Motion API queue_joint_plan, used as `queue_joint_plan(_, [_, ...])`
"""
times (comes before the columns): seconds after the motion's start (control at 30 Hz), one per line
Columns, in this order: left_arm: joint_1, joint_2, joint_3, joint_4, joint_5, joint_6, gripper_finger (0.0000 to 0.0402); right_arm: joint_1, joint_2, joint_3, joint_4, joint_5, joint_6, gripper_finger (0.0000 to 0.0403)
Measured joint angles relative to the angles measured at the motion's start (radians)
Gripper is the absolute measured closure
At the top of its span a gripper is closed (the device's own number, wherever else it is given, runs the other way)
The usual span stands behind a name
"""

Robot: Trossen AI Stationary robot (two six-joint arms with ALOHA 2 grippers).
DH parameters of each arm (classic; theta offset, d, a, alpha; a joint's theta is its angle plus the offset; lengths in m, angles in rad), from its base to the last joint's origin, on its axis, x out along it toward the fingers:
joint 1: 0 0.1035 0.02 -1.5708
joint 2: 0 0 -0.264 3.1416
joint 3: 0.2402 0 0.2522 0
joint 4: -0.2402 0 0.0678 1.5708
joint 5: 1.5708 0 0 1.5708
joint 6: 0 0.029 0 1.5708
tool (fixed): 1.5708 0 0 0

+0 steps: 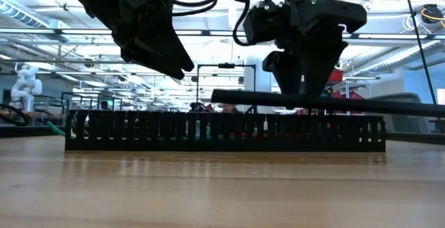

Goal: Ziptie cables
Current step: Close the black cable duct

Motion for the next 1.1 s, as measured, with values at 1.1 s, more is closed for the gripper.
queue_joint_plan(1.1, [0.0, 0.0, 0.0, 0.0, 0.0, 0.0, 0.0157, -0.053, 0.056, 0.001, 0.065, -0.004, -0.066, 0.017])
